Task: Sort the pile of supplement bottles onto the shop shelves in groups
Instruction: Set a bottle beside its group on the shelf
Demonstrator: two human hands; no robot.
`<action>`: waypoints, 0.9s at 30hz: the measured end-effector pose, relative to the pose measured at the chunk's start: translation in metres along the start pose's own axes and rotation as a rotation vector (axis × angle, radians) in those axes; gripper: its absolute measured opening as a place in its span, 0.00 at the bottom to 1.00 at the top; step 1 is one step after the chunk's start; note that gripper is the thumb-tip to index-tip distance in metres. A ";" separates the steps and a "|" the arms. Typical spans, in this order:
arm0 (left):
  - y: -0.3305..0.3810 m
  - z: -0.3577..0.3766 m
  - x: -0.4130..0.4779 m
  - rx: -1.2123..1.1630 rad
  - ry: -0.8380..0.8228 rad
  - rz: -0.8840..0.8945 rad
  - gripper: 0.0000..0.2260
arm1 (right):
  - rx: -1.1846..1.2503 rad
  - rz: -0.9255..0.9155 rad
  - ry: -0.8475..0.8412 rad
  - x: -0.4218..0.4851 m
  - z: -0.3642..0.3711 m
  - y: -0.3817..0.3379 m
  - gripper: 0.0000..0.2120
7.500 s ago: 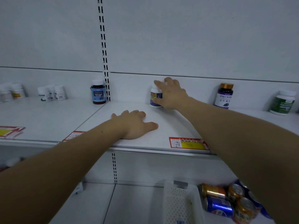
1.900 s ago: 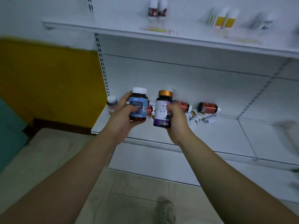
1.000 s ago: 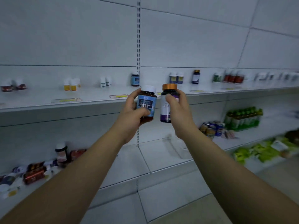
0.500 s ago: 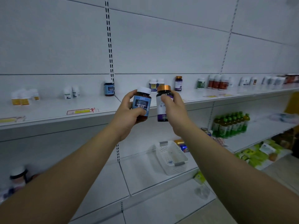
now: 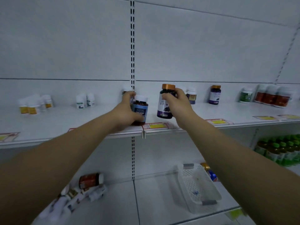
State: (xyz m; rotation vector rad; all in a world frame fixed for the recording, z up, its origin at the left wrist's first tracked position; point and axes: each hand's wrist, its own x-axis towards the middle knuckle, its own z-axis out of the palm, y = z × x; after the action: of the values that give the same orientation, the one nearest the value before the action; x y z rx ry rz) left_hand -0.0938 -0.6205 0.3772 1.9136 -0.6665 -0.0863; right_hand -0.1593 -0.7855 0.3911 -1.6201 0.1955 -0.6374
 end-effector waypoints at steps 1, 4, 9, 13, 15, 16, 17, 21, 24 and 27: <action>-0.002 -0.002 0.006 0.086 -0.026 0.021 0.40 | -0.017 0.009 -0.015 0.008 0.002 0.003 0.13; -0.004 -0.006 0.023 0.320 -0.036 0.060 0.40 | -0.085 0.014 -0.074 0.030 0.005 0.013 0.14; -0.017 -0.007 0.058 0.614 0.096 0.124 0.41 | -0.142 0.014 -0.186 0.050 0.002 0.028 0.18; -0.032 -0.009 0.091 0.837 0.187 0.119 0.42 | -0.130 -0.007 -0.260 0.059 -0.006 0.039 0.18; -0.037 -0.008 0.106 0.932 0.207 0.077 0.43 | -0.129 -0.020 -0.281 0.062 -0.008 0.043 0.20; -0.039 -0.008 0.113 0.966 0.209 0.051 0.44 | -0.119 -0.022 -0.293 0.063 -0.009 0.044 0.21; -0.040 -0.008 0.120 0.987 0.210 0.021 0.44 | -0.112 -0.022 -0.303 0.064 -0.010 0.045 0.21; -0.041 -0.008 0.140 0.994 0.231 -0.053 0.44 | -0.097 -0.052 -0.324 0.067 -0.011 0.048 0.20; -0.046 -0.006 0.150 0.973 0.263 -0.052 0.43 | -0.099 -0.059 -0.326 0.070 -0.009 0.051 0.23; -0.048 -0.004 0.155 0.952 0.285 -0.052 0.41 | -0.105 -0.065 -0.327 0.071 -0.009 0.052 0.25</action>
State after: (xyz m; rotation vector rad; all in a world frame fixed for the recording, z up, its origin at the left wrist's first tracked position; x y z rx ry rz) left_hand 0.0579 -0.6793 0.3740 2.7718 -0.4911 0.5554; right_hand -0.0928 -0.8361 0.3621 -1.8119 -0.0647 -0.4082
